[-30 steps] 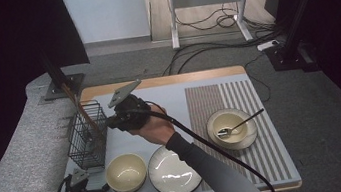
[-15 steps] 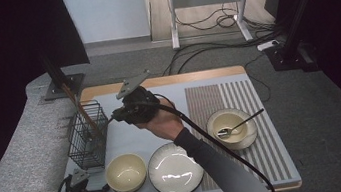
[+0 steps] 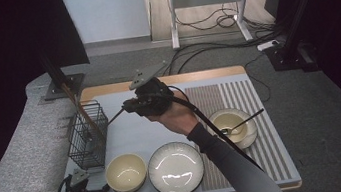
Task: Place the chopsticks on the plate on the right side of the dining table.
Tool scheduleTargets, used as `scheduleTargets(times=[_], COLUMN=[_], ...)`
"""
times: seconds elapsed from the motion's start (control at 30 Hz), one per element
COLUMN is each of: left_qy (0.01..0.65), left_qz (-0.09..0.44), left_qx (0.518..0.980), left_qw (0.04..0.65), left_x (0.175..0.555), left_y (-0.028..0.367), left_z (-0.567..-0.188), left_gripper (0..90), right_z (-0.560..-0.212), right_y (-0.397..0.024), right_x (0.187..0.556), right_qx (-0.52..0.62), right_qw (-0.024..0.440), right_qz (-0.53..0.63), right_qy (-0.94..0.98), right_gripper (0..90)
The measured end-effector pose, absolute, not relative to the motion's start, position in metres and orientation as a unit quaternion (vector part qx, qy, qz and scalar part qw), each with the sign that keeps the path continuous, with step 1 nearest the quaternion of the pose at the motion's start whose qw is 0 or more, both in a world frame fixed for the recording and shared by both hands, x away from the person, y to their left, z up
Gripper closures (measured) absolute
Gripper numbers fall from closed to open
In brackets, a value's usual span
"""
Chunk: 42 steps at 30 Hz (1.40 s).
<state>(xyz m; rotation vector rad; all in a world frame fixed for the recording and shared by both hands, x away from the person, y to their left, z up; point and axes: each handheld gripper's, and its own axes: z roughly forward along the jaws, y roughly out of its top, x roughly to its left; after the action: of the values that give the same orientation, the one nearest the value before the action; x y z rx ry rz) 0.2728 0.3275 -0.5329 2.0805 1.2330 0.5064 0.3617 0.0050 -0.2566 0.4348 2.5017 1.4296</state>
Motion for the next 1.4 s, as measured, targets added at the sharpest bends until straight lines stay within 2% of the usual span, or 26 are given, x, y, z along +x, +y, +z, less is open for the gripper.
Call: scheduleTargets(times=[0.27,0.8,1.1,1.4], left_qy=[0.475,0.466,0.466,0.451], left_qz=[0.189,0.188,0.171,0.181], left_qx=[0.791,0.797,0.796,0.795], left_qw=[0.336,0.334,0.347,0.364], left_x=[0.273,0.272,0.268,0.26], left_y=[0.329,0.33,0.331,0.333], left_z=[-0.533,-0.532,-0.529,-0.515], left_gripper=[0.1,0.2,1.8,4.6], right_z=[-0.259,-0.301,-0.324,-0.34], right_y=[-0.008,-0.045,-0.063,-0.078], right_x=[0.355,0.352,0.347,0.345], right_qx=[0.146,0.161,0.172,0.187], right_qw=[0.113,0.104,0.104,0.097], right_qz=[0.484,0.483,0.486,0.489], right_qy=[0.856,0.855,0.851,0.846], right_gripper=[83.9,83.9,83.9,83.9])
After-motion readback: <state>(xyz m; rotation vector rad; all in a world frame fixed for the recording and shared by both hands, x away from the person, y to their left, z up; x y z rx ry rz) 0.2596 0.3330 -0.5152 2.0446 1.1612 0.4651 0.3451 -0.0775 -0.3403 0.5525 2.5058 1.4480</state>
